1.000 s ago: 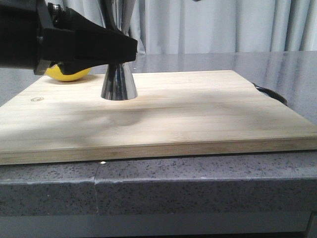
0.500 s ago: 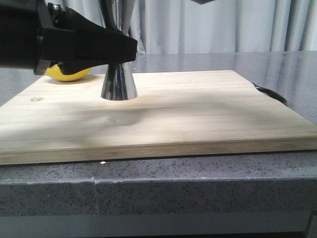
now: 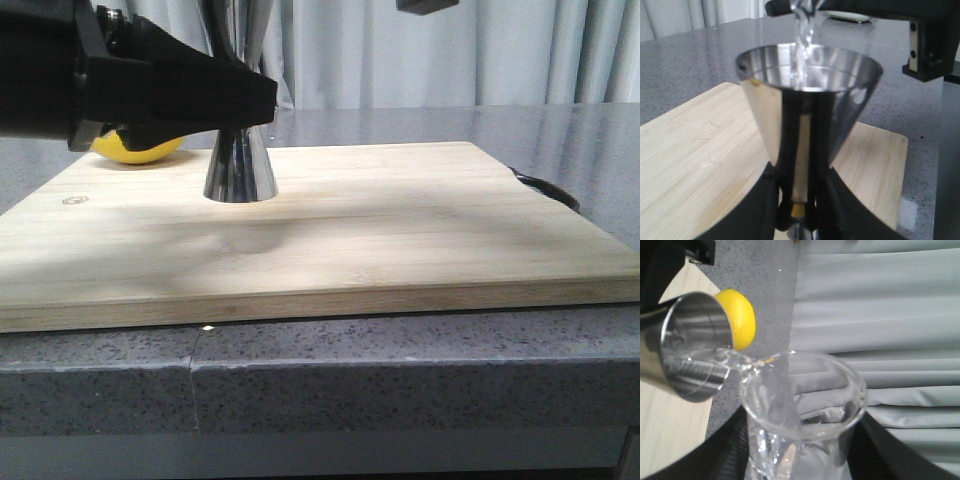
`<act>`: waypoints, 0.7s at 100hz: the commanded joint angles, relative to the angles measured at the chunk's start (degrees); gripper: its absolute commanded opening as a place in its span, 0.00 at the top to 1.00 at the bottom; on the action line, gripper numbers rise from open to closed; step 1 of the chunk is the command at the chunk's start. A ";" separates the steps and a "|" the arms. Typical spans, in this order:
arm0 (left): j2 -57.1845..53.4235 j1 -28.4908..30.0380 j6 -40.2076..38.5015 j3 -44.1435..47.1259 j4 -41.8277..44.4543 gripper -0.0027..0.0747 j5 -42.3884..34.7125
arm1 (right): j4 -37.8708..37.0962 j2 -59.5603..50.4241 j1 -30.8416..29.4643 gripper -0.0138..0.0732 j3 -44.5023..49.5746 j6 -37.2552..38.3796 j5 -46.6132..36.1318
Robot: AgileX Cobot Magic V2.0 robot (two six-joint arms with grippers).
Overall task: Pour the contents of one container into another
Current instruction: 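Tilt the beaker with the right gripper, pouring liquid into the jigger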
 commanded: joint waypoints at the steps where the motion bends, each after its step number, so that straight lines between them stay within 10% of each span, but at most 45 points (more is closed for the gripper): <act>1: -1.93 -0.07 -0.59 -1.52 -2.80 0.99 -4.10 | -0.42 -1.90 0.06 0.58 -2.20 -0.19 -1.44; 70: -1.93 -0.07 -0.59 -1.52 -2.80 0.99 -4.10 | -6.48 -1.90 0.06 0.58 -2.20 -0.19 -1.44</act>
